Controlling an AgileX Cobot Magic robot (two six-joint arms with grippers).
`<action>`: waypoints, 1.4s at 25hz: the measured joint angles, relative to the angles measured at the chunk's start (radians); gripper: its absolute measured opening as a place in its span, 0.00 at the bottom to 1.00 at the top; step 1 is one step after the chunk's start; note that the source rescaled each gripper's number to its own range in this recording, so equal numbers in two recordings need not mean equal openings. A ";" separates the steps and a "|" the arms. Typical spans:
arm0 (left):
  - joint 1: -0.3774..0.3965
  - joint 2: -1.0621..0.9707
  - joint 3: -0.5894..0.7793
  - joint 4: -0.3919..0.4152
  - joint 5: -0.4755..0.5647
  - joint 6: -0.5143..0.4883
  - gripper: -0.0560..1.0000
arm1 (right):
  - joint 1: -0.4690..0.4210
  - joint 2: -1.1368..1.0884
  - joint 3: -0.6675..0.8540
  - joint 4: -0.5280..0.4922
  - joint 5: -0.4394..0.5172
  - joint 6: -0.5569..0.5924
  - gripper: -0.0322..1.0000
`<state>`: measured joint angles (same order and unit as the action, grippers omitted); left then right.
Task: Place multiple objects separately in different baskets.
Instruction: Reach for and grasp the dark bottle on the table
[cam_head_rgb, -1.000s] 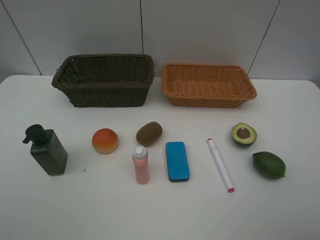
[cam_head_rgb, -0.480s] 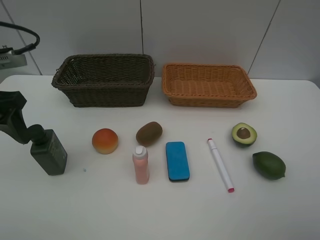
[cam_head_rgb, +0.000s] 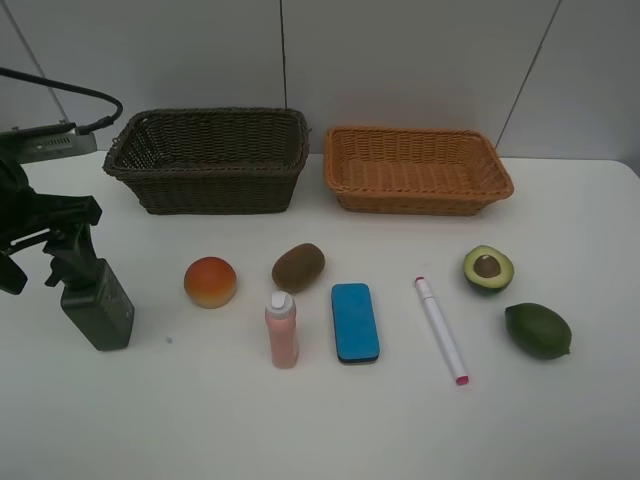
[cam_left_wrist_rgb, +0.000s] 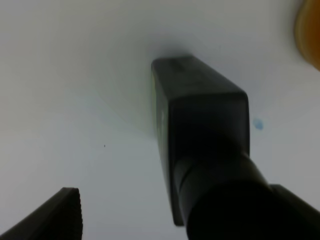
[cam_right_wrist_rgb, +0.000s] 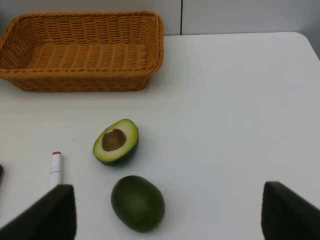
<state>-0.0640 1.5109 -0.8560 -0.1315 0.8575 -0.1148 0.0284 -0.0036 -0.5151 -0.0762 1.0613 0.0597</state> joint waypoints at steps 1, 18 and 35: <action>-0.001 0.015 0.000 0.000 -0.021 0.000 0.82 | 0.000 0.000 0.000 0.000 0.000 0.000 0.92; -0.002 0.199 -0.012 -0.023 -0.176 0.014 0.82 | 0.000 0.000 0.000 0.000 0.000 0.000 0.92; -0.002 0.200 -0.019 -0.029 -0.154 0.015 0.15 | 0.000 0.000 0.000 0.000 0.000 0.000 0.92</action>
<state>-0.0663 1.7106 -0.8746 -0.1609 0.7031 -0.0998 0.0284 -0.0036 -0.5151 -0.0762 1.0613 0.0597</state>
